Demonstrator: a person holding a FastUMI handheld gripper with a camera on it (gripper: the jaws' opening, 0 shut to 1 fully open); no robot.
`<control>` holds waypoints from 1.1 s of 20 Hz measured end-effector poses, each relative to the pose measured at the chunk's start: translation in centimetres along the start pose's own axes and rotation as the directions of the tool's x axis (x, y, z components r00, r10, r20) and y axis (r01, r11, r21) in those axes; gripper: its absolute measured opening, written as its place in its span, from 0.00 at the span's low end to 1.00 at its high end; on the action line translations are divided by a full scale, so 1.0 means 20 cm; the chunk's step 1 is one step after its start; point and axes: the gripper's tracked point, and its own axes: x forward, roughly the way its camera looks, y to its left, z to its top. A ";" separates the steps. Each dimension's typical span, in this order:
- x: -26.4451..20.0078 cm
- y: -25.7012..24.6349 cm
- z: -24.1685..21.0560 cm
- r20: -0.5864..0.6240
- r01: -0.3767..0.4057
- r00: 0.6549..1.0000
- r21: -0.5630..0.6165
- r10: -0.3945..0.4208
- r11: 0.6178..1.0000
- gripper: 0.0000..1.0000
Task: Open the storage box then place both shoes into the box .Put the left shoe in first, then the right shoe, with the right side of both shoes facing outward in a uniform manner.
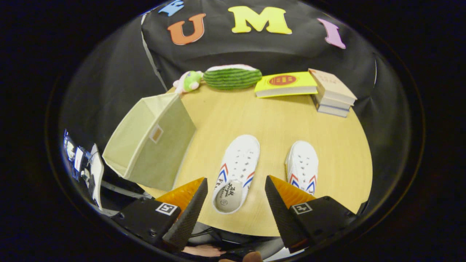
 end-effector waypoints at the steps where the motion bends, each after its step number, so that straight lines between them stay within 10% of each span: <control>1: 0.06 -0.03 -0.03 -0.035 0.006 0.999 0.008 -0.006 1.000 0.98; 11: 0.44 -0.09 -0.20 -0.236 -0.009 0.971 0.095 0.031 0.995 0.88; 20: 0.45 -0.03 -0.20 -0.235 -0.068 0.961 0.304 0.144 0.950 0.10; 22: 0.44 -0.03 -0.20 -0.213 -0.080 0.964 0.332 0.157 0.940 0.06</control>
